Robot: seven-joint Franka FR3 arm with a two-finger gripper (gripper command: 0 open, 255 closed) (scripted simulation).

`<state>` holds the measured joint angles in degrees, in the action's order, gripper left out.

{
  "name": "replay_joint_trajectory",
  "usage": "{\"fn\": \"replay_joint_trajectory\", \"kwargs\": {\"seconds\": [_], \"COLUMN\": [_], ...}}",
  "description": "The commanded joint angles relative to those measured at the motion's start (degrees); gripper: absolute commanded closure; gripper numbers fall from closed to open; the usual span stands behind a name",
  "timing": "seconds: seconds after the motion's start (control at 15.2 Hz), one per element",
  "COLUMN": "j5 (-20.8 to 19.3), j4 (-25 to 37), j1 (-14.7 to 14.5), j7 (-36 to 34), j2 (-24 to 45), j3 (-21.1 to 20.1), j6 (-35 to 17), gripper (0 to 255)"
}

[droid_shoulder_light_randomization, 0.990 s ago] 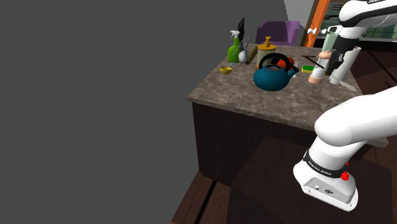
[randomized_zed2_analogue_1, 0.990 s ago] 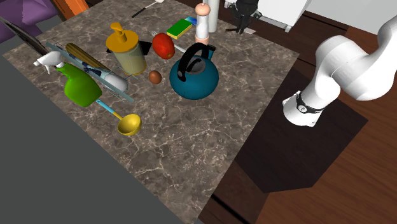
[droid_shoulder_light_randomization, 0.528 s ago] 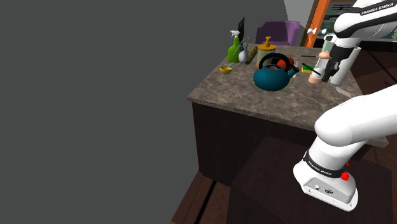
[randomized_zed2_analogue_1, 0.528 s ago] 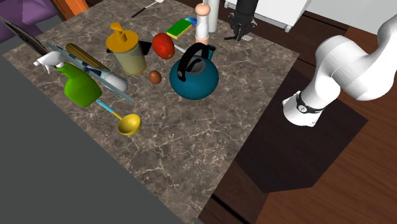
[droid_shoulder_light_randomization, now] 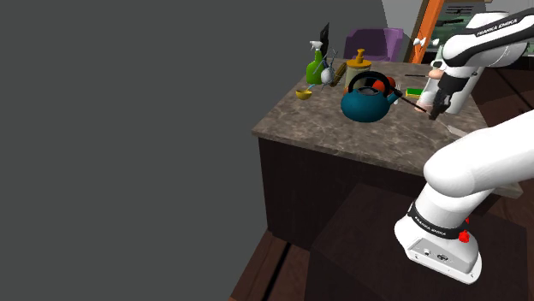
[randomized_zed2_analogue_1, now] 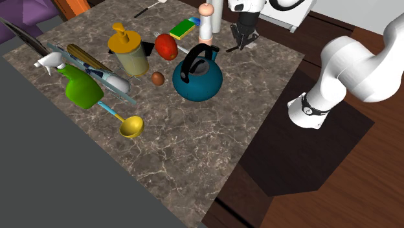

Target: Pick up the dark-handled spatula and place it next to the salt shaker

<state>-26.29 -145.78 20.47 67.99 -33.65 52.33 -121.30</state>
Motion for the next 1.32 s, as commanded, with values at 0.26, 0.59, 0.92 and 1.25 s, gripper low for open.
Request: {"fn": "replay_joint_trajectory", "kwargs": {"seconds": [0.26,0.59,0.92,1.25], "j5": [-0.39,-0.4,-0.4,-0.4], "j4": [-2.38,-2.91,-2.9,-2.91], "j1": [-1.49,-1.94,-1.94,-1.94], "j7": [0.63,0.83,0.83,0.83], "j2": [3.21,4.07,4.07,4.07], "j3": [3.53,4.44,4.44,4.44], "j6": [-5.77,-7.18,-7.18,-7.18], "gripper": [255,255,0,0]}}
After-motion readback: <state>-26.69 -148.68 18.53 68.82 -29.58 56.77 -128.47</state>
